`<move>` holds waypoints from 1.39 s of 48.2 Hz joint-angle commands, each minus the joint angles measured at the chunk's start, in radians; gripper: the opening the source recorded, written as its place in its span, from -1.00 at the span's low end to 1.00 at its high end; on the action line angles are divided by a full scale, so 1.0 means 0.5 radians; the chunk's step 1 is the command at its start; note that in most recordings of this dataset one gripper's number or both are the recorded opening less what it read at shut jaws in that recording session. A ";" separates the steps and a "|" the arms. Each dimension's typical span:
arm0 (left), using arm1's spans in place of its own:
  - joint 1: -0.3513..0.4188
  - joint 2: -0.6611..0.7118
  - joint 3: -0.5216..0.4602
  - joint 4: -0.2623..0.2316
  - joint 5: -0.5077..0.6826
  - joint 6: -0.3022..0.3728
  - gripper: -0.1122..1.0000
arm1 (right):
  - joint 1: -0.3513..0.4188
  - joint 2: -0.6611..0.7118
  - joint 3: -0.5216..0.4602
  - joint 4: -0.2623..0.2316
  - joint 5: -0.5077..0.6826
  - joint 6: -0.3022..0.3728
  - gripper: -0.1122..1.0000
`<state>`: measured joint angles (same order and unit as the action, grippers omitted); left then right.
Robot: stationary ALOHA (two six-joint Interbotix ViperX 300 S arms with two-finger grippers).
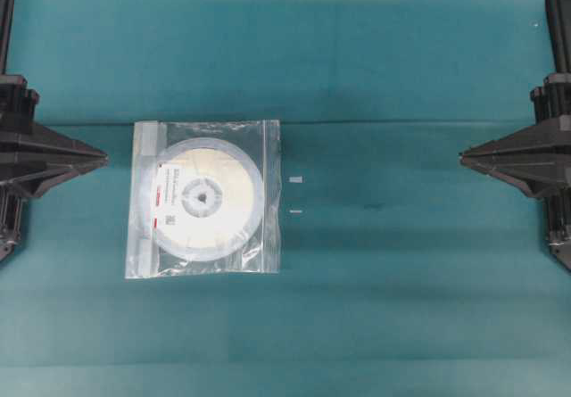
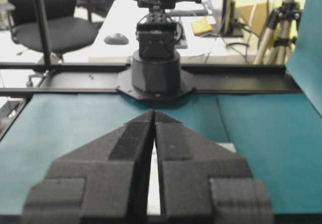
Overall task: Take out the reel from the clear zip bag.
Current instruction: 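Move both grippers inward toward the clear bag on the table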
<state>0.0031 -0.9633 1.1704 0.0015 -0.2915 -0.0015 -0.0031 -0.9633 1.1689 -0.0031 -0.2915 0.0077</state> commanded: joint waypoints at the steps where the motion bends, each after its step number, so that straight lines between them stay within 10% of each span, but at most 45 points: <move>1: 0.009 0.046 -0.028 0.018 0.003 -0.043 -0.54 | -0.028 0.028 -0.031 0.015 -0.012 0.006 -0.65; 18: 0.055 0.172 -0.132 0.018 0.021 -0.337 -0.83 | -0.132 0.298 -0.144 0.114 0.000 0.199 -0.80; 52: 0.227 0.466 0.043 0.018 0.460 -2.074 -0.83 | -0.202 1.276 -0.549 0.218 0.328 0.994 -0.80; 67: 0.227 0.485 0.227 0.018 0.537 -2.184 -0.83 | -0.202 1.436 -0.611 0.218 0.356 1.276 -0.79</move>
<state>0.1150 -0.7302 1.2870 0.0077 -0.0261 -1.0937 -0.1028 -0.2439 0.8820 0.1028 -0.1104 0.6305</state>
